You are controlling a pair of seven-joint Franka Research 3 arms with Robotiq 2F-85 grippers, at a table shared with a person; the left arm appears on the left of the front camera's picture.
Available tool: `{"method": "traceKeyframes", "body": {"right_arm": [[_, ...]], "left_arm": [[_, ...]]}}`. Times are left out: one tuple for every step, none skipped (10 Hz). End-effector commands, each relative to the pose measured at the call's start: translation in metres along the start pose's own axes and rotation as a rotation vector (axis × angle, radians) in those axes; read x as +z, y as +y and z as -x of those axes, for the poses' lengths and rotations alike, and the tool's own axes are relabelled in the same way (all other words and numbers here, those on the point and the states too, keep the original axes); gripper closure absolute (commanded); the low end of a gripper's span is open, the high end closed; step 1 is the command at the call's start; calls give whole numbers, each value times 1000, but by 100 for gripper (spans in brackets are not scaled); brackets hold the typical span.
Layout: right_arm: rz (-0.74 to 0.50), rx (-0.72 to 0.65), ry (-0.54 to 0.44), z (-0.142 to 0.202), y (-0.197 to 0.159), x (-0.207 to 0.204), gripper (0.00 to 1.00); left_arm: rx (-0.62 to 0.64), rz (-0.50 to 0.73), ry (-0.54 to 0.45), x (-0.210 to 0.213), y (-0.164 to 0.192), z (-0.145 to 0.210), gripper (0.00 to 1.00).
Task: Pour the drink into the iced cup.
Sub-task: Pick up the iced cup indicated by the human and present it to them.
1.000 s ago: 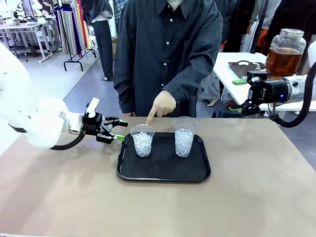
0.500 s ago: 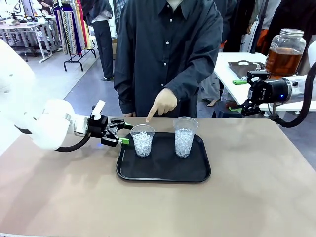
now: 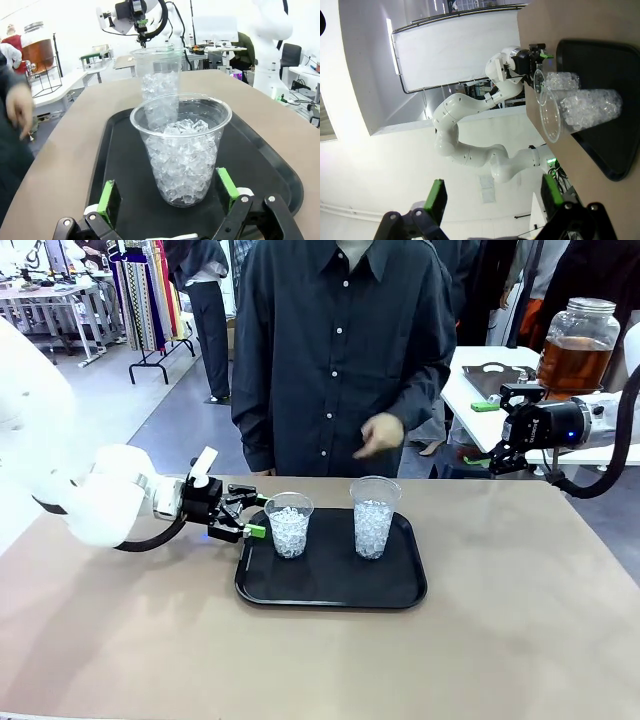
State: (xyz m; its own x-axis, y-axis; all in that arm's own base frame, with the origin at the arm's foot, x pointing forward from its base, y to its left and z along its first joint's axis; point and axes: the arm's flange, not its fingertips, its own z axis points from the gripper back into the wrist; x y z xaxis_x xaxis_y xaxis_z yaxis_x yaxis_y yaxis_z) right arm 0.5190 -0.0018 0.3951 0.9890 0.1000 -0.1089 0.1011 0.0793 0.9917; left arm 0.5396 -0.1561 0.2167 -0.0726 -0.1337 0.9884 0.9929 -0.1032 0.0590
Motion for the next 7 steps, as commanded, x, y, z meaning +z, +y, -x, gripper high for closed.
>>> {"method": "traceKeyframes", "body": {"right_arm": [[-1, 6, -4, 1, 1, 0, 0], [-1, 6, -4, 1, 1, 0, 0], [-1, 6, -4, 1, 1, 0, 0], [-1, 6, -4, 1, 1, 0, 0], [-1, 6, -4, 1, 1, 0, 0], [-1, 6, -4, 1, 1, 0, 0], [-1, 6, -4, 1, 1, 0, 0]], "left_arm": [[19, 26, 8, -3, -9, -5, 0], [22, 25, 10, -5, -10, -5, 0], [21, 20, 7, -6, -12, -6, 0], [20, 10, 10, -8, -12, -6, 0], [19, 18, 14, -12, -11, -7, 0], [17, 15, 24, -16, -11, -7, 0], [23, 11, 20, -18, -11, -7, 0]]}}
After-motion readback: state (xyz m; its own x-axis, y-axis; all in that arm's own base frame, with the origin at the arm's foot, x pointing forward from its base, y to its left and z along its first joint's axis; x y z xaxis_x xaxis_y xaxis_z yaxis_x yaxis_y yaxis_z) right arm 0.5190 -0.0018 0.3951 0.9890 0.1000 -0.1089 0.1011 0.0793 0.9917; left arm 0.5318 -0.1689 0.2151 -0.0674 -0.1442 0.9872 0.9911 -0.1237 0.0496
